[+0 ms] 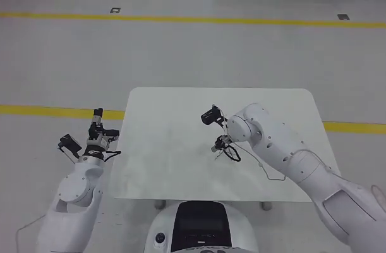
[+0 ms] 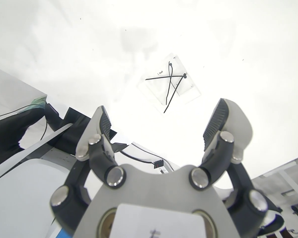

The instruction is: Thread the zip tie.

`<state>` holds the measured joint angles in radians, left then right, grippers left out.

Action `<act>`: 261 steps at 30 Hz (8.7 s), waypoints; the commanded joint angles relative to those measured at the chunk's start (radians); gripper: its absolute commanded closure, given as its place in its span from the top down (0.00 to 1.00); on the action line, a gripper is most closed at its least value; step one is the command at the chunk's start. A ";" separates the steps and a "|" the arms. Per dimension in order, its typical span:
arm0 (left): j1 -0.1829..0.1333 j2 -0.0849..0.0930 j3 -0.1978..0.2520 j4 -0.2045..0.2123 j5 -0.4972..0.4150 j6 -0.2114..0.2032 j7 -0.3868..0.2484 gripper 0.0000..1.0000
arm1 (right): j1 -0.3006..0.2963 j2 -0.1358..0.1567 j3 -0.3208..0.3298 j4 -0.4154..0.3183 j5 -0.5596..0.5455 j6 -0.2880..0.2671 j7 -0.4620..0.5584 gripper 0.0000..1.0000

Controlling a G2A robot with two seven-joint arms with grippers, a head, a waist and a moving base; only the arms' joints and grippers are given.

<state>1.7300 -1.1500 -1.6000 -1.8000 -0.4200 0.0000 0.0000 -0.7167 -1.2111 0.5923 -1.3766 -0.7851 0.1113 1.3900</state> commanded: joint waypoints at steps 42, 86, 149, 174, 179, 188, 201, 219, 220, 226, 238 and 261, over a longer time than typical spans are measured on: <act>0.000 0.000 0.000 0.000 0.000 0.000 0.000 1.00 | 0.175 -0.102 -0.305 0.300 0.244 0.216 -0.062 1.00; 0.000 0.000 0.000 0.000 0.000 0.000 0.000 1.00 | 0.078 -0.062 -0.184 0.199 0.102 0.189 -0.072 0.41; 0.000 0.000 0.000 0.000 0.000 0.000 0.000 1.00 | 0.073 -0.230 -0.140 0.596 0.053 0.064 -0.225 0.19; 0.000 0.000 0.000 0.000 0.000 0.000 0.000 1.00 | 0.043 -0.232 -0.072 0.569 -0.014 0.098 -0.232 0.15; 0.000 0.000 0.000 0.000 0.000 0.000 0.000 1.00 | 0.032 -0.229 -0.058 0.564 -0.026 0.100 -0.228 0.13; 0.000 0.000 0.000 0.000 0.000 0.000 0.000 1.00 | 0.026 -0.234 -0.040 0.578 -0.031 0.081 -0.220 0.13; 0.000 0.000 0.000 0.000 0.000 0.000 0.000 1.00 | 0.031 -0.252 -0.024 0.611 -0.038 0.073 -0.219 0.00; 0.000 0.000 0.000 0.000 0.000 0.000 0.000 1.00 | -0.019 -0.213 0.047 0.443 -0.133 0.110 -0.155 0.00; 0.000 0.000 0.000 0.000 0.000 0.000 0.000 1.00 | -0.025 -0.208 0.054 0.428 -0.140 0.111 -0.148 0.00; 0.000 0.000 0.000 0.000 0.000 0.000 0.000 1.00 | -0.075 -0.172 0.114 0.308 -0.179 0.095 -0.101 0.00; 0.000 0.000 0.000 0.000 0.000 0.000 0.000 1.00 | -0.211 -0.107 0.260 0.076 -0.229 0.073 -0.068 0.00; 0.000 0.000 0.000 0.000 0.000 0.000 0.000 1.00 | -0.346 -0.059 0.434 -0.144 -0.167 -0.035 -0.114 0.00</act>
<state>1.7300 -1.1500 -1.6000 -1.8000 -0.4200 0.0000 0.0000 -1.0628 -1.2698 1.0258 -1.5203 -0.9520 0.0766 1.2763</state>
